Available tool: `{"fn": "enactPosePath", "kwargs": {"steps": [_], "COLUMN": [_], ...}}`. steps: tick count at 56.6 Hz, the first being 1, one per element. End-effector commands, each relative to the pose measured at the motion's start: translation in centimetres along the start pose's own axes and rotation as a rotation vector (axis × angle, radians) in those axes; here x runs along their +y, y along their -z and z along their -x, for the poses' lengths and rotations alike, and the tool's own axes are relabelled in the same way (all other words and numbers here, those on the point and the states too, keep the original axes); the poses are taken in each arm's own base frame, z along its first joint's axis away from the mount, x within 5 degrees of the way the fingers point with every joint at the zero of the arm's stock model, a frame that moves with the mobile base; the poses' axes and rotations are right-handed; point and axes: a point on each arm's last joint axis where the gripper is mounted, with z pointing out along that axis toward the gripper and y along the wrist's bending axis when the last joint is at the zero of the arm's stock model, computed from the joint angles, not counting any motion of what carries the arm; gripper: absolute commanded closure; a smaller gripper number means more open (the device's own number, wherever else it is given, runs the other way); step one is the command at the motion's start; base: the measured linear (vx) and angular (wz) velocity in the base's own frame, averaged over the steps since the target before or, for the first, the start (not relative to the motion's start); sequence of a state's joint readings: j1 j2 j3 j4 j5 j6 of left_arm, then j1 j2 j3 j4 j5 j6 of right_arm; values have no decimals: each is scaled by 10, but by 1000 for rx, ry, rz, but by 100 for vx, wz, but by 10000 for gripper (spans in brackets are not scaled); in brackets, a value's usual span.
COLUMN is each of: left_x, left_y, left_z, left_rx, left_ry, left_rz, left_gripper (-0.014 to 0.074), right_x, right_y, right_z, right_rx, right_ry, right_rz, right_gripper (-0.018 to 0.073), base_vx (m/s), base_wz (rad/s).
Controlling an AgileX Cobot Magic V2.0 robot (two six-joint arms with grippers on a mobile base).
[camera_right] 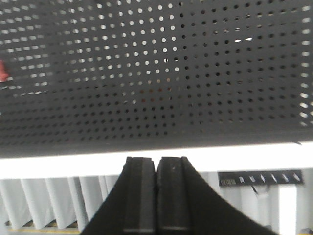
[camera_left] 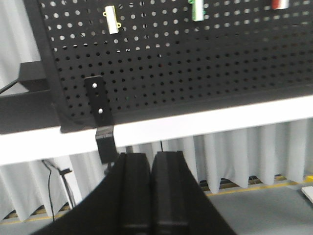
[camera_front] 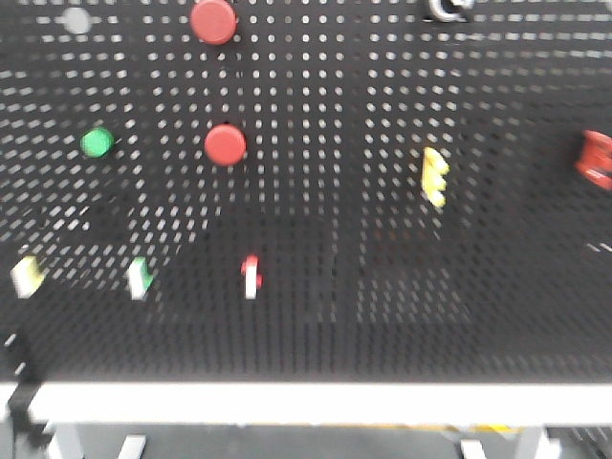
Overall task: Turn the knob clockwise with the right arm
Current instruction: 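Drive the base toward the black pegboard and raise the view to it, then move the right gripper up toward the small white-rimmed knob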
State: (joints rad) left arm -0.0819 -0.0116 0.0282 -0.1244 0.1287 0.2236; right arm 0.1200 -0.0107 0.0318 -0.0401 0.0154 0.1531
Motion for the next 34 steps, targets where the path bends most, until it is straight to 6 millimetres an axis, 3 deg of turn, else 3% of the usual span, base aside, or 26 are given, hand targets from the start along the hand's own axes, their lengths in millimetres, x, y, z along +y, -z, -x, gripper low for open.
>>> {"fn": "enactPosePath", "kwargs": {"steps": [1, 19, 34], "left_x": [0, 0, 0], "left_y": [0, 0, 0], "left_z": [-3, -3, -3], "left_rx": [-65, -65, -65], "left_ry": [15, 15, 15], "left_rz": [8, 8, 8], "left_gripper": [603, 603, 603], "right_x": [1, 1, 1], "right_y": [1, 1, 1], "right_z": [6, 6, 6], "right_rx": [-90, -90, -90], "right_ry": [14, 14, 14], "right_rz": [8, 8, 8], "right_gripper": [567, 567, 567], "base_vx": [37, 32, 14], "base_wz": [1, 0, -3]}}
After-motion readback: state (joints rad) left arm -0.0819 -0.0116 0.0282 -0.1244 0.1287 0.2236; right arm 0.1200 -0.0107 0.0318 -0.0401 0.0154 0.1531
